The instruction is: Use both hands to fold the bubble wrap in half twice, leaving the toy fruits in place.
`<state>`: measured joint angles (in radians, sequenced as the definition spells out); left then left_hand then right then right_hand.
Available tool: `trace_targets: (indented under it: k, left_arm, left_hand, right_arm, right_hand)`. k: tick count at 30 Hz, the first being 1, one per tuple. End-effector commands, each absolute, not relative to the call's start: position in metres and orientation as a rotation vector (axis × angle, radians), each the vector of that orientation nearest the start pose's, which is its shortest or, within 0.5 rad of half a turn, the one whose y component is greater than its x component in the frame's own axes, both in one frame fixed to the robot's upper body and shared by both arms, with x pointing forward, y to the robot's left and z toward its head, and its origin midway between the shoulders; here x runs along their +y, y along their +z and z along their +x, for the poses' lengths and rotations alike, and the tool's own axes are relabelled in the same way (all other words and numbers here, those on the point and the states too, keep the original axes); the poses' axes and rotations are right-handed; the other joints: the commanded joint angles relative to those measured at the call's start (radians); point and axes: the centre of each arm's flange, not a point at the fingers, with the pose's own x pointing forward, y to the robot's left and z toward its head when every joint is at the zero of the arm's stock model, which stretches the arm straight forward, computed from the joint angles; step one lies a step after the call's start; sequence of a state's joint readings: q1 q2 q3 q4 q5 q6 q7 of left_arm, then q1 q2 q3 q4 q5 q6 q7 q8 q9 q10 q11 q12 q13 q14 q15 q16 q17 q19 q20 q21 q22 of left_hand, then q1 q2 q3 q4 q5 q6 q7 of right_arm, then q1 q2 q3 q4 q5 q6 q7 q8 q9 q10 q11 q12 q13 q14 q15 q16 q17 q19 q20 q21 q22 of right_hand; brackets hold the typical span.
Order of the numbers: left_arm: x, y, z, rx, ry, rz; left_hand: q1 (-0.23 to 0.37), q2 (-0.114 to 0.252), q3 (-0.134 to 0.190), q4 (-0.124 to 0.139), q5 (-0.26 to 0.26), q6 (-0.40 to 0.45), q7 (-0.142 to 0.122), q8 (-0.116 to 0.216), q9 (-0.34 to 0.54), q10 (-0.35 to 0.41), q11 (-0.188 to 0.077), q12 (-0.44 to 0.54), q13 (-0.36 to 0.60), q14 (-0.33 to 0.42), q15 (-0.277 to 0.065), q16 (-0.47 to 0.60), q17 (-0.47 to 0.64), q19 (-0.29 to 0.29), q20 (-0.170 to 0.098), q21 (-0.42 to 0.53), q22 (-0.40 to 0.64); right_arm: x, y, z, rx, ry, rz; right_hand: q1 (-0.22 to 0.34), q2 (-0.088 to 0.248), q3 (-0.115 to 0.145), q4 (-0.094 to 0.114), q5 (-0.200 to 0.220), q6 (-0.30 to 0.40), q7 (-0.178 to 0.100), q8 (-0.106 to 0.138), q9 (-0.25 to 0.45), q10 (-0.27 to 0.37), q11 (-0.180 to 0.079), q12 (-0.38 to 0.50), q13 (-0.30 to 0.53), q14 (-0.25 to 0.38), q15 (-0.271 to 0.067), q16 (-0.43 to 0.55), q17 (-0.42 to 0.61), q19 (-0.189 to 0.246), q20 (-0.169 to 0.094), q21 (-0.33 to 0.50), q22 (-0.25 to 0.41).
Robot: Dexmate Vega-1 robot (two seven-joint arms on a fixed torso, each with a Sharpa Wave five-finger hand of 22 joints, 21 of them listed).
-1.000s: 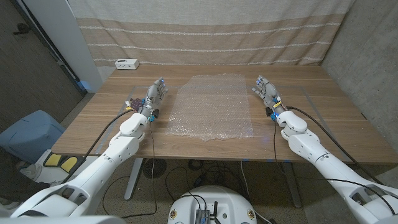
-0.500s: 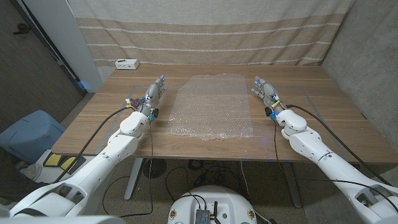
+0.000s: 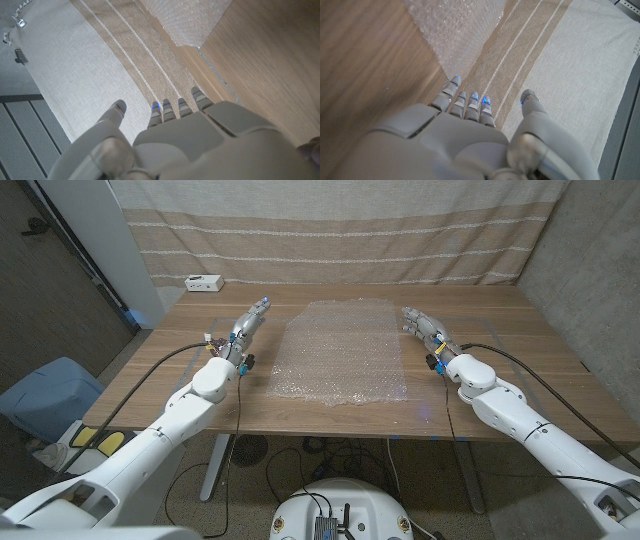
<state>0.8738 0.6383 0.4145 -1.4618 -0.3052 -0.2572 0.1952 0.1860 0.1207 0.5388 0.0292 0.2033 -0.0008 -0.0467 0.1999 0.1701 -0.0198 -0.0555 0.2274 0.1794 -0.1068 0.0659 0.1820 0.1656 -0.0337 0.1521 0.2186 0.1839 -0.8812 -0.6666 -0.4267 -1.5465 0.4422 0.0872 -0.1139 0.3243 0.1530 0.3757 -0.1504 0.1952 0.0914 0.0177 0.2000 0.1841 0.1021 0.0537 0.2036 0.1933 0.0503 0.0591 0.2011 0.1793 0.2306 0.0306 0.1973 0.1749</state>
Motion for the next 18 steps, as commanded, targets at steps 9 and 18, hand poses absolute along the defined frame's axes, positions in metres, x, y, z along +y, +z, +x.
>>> trace_targets:
  k: [9,18]
  left_arm:
    - [0.271,-0.007,0.592,-0.715,0.030,0.668]
    - [0.263,-0.009,0.579,-0.714,0.047,0.774]
  left_hand:
    - [0.042,0.026,0.022,-0.029,-0.010,0.027,0.004,0.004,0.005,0.020,0.007,0.000,0.003,0.003,0.009,-0.001,0.003,0.001,0.015,-0.003,0.005]
    - [0.073,0.045,0.044,-0.050,-0.017,0.053,0.003,0.005,0.005,0.043,-0.001,0.002,0.003,0.007,0.000,-0.001,0.003,0.007,0.002,-0.001,0.006]
  right_arm:
    - [-0.266,-0.020,0.591,-0.512,0.121,-0.564]
    - [-0.264,-0.017,0.577,-0.487,0.111,-0.678]
  right_hand:
    - [0.039,0.009,0.022,-0.004,-0.008,0.019,-0.006,0.006,0.002,0.025,0.003,0.009,0.002,0.024,-0.002,0.013,0.006,0.012,0.011,0.004,0.001]
    - [0.054,0.029,0.036,0.004,-0.008,0.021,-0.013,0.004,0.002,0.028,-0.005,0.007,0.002,0.029,-0.012,0.015,0.010,0.015,0.007,0.006,0.002]
